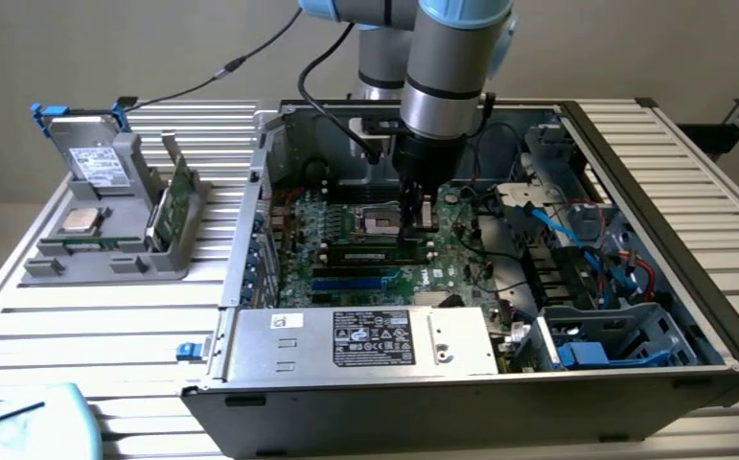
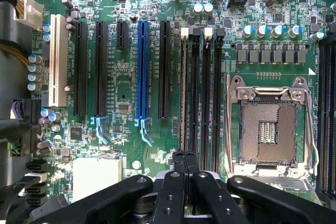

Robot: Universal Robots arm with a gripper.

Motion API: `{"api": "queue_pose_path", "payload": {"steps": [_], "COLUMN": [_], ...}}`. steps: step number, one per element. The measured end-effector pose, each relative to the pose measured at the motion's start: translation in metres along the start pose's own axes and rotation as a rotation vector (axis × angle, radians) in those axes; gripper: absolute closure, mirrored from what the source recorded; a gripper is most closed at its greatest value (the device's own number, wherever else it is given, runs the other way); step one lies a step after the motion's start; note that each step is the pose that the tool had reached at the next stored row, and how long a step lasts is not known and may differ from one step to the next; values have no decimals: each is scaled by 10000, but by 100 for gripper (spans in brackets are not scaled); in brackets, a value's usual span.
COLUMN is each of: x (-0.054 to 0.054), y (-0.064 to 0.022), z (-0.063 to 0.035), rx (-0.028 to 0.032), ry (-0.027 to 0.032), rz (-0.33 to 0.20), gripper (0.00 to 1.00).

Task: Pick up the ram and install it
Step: 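Press down the ram until it locks into place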

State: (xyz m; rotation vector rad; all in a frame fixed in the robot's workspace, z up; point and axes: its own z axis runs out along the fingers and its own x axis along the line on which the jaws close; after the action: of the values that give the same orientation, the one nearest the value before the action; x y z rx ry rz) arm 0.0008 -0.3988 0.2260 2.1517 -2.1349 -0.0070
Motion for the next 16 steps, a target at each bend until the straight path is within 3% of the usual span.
{"api": "queue_pose_path", "payload": {"steps": [7, 16], "x": [5, 3], "y": [57, 282], "z": [-63, -54], "rx": [9, 121], "ry": [-23, -73], "rz": [-2, 2], "gripper": [89, 89]}}
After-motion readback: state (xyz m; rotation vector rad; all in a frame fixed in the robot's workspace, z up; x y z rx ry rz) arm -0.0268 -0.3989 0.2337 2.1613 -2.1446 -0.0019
